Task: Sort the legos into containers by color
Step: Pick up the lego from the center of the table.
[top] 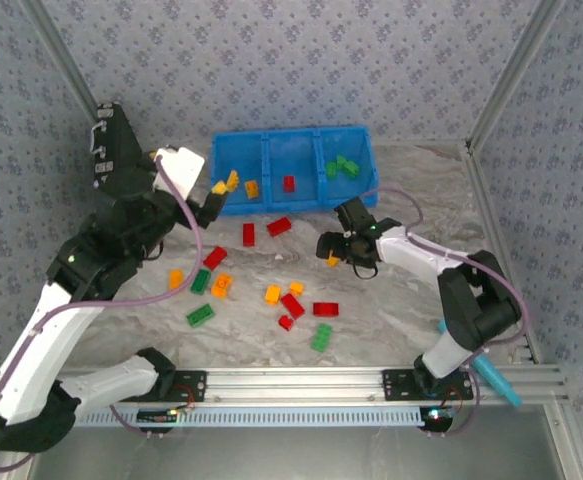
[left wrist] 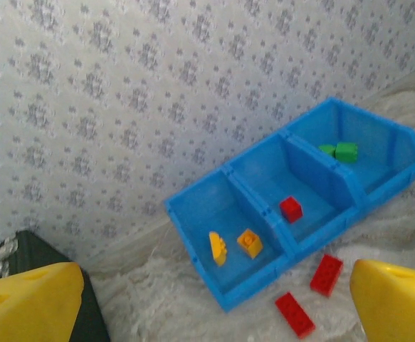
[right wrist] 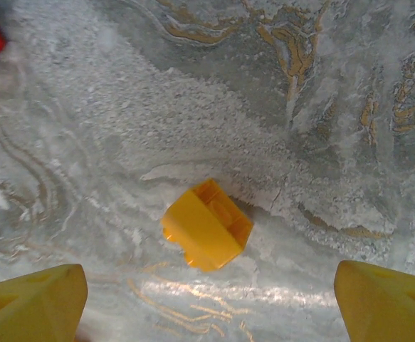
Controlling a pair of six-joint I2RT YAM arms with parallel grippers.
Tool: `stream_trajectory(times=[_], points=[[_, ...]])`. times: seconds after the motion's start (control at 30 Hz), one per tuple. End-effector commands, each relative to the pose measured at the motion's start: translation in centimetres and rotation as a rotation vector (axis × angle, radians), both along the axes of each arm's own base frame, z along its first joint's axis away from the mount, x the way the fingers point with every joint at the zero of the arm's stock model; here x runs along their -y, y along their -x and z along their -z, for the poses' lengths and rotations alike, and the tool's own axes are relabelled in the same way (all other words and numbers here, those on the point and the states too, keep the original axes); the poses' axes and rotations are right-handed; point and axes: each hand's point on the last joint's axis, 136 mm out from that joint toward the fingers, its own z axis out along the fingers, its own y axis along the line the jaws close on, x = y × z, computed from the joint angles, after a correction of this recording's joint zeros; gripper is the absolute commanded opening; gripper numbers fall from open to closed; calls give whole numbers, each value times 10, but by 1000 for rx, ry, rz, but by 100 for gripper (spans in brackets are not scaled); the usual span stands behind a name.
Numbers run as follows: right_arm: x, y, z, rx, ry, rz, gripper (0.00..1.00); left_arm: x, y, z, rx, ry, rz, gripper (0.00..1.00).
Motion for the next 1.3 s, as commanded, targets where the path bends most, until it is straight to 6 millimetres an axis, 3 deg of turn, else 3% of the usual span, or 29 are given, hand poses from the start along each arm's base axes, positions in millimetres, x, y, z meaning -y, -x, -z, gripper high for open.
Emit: stream_trajectory(times=[0.0,0.2,0.37,0.67,0.9,1.27], points=[[2,-6,6,-10,57,36,90,-22,12,36,-96,-97,-49,98],[-9,-16,21,-40,99,58,87,-42,20,46,-97,-131,-74,100],[-6,-19,34,-73,168,74,83,-49,25,53,-92,-154,-73,100],[3,-20,33,-86,236,84,69,-64,33,63,-82,-162,-104,100],[11,-12,41,-122,264,87,51,-67,35,65,-73,-164,-110,100],[16,-19,38,-114,245,88,37,-77,42,64,-50,-179,-136,100]])
